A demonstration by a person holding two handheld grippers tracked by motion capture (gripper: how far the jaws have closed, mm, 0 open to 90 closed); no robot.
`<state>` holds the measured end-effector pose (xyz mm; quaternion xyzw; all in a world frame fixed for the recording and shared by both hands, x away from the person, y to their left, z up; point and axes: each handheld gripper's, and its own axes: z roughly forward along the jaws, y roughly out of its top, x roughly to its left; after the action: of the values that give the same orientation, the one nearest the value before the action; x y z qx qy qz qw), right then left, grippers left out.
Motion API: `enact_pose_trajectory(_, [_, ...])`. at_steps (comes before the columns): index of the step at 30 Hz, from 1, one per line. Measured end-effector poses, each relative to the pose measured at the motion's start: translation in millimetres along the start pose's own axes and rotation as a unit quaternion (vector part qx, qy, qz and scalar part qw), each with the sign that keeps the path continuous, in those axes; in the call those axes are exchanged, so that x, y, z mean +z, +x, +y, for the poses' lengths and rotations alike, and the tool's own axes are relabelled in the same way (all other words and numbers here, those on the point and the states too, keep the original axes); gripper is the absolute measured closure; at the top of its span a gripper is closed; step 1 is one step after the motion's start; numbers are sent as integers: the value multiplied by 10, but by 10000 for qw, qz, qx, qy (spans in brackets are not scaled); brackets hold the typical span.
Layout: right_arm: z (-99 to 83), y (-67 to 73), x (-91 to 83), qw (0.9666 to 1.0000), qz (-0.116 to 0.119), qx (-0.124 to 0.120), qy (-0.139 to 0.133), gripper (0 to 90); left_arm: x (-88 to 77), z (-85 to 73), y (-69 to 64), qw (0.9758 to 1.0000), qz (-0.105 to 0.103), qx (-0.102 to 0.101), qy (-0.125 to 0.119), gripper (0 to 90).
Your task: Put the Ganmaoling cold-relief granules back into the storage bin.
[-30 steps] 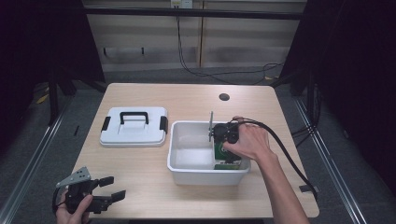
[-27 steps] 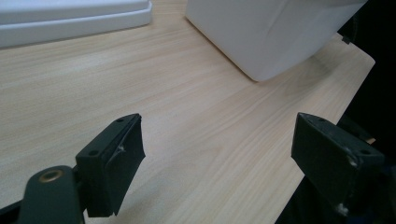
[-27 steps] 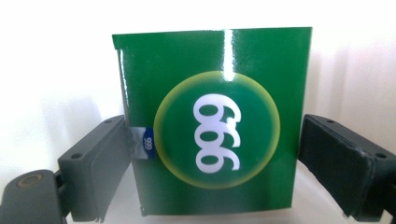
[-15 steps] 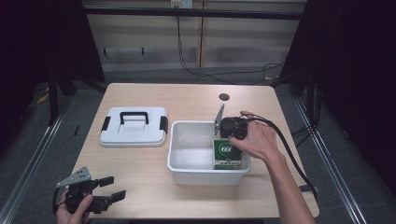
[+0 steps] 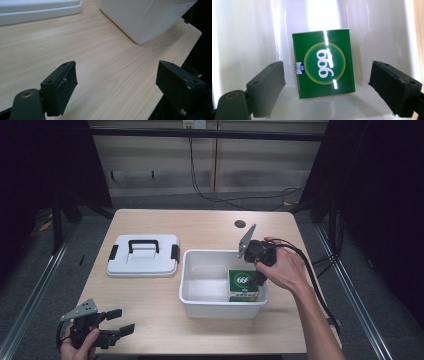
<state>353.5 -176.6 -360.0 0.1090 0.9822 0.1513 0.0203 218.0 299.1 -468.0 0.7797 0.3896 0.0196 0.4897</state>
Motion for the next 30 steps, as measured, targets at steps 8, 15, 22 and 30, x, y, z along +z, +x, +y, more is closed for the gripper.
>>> enact_pose_trajectory(8, [-146, 5, -190, 9955, -19, 224, -920, 130, 0, 0, 1, 10000, 1, 1, 4, 170])
enact_pose_trajectory(15, [-289, 37, -287, 9875, -163, 381, -1518, 131, -1, -1, 1, 10000, 7, 0, 3, 170])
enact_pose_trajectory(22, [-444, 83, -379, 9771, -459, 547, -2003, 131, -4, -2, 3, 10000, 35, -5, -4, 170])
enact_pose_trajectory(30, [-640, 142, -463, 9682, -655, 723, -2306, 133, -9, -1, 2, 10000, 61, -12, -24, 170])
